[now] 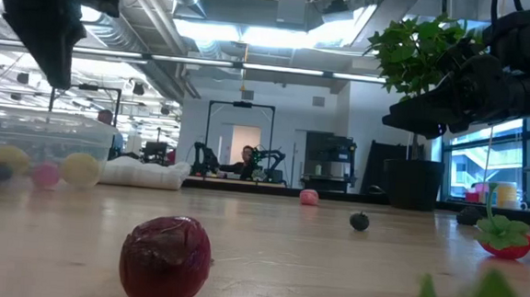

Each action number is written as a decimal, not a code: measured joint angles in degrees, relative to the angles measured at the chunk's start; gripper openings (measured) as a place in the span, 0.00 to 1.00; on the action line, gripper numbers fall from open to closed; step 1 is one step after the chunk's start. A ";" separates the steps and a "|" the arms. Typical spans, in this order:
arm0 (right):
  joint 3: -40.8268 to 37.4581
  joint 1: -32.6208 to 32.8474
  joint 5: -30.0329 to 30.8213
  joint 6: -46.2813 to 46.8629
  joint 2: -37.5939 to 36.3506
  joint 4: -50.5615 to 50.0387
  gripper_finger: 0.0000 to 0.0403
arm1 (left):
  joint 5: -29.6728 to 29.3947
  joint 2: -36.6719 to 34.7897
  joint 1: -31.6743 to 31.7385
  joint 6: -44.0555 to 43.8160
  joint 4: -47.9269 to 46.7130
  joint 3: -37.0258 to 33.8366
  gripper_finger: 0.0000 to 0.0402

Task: Pick and placing Produce into tupperware
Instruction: Put the left black berry into the transparent bin

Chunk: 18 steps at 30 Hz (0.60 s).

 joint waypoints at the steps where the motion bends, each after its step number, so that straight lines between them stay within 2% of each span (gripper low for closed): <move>1: 0.00 0.00 -0.01 -0.01 -0.01 0.01 0.60 | -0.01 -0.07 0.88 0.90 -0.09 0.00 0.28; 8: 0.00 -0.01 -0.01 0.05 -0.01 0.00 0.60 | 1.54 -0.11 8.00 7.97 0.50 -2.78 0.28; 18: 0.00 -0.02 -0.01 0.09 -0.02 -0.57 0.60 | 8.29 -4.65 16.03 11.12 12.63 -16.55 0.29</move>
